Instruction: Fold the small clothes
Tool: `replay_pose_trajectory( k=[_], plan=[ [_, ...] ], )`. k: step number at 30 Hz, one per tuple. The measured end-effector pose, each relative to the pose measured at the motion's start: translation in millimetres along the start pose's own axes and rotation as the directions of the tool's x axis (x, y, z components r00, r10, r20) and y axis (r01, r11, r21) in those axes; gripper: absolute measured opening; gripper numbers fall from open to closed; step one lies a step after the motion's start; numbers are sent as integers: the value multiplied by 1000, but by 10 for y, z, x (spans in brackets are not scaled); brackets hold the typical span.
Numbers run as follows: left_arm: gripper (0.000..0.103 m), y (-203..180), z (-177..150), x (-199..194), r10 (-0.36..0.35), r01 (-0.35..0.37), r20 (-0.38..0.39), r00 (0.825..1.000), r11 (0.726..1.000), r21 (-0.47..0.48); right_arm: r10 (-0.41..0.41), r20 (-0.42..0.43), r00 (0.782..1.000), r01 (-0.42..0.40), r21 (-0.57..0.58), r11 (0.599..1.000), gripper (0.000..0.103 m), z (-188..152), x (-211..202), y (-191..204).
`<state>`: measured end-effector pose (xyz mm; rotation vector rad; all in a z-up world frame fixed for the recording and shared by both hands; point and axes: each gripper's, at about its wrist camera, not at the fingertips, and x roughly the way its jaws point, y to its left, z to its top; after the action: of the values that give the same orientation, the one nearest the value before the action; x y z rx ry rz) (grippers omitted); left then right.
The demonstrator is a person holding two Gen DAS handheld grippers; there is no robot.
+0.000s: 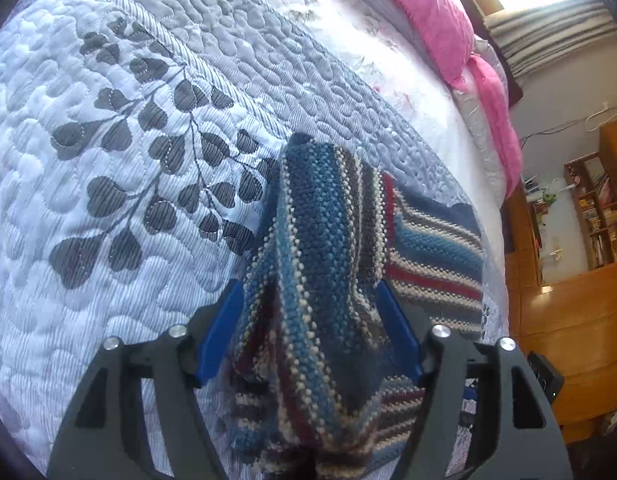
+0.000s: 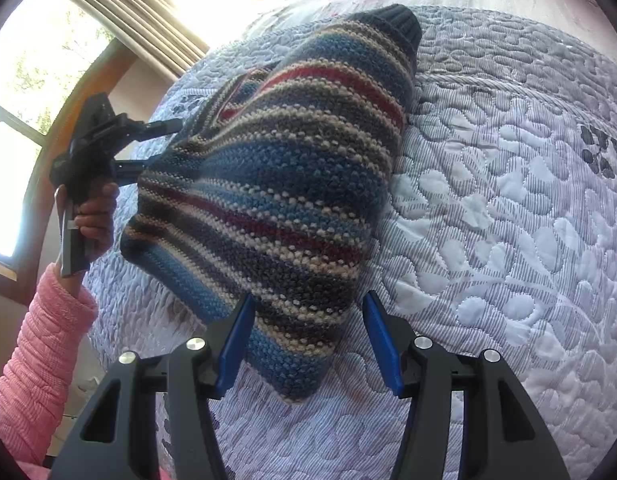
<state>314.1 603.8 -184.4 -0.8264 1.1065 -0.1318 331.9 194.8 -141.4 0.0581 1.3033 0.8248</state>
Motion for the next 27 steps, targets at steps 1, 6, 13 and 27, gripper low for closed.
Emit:
replay_pose_trajectory(
  k=[1, 6, 13, 27],
  plan=[
    [79, 27, -6, -21, -8, 8, -10, 1000, 1000, 5, 4, 3, 1000, -5, 6, 1000, 58, 21, -20, -25],
    [79, 177, -49, 143, -92, 90, -102, 991, 996, -21, 23, 28, 999, -23, 17, 1000, 65, 130, -65, -63],
    [89, 25, 32, 600, -120, 124, -171, 978, 992, 14, 98, 43, 994, -101, 61, 993, 75, 324, -32, -140],
    [66, -194, 1, 888, -81, 116, -222, 972, 982, 148, 252, 34, 967, -253, 232, 939, 78, 681, 540, -429]
  ],
)
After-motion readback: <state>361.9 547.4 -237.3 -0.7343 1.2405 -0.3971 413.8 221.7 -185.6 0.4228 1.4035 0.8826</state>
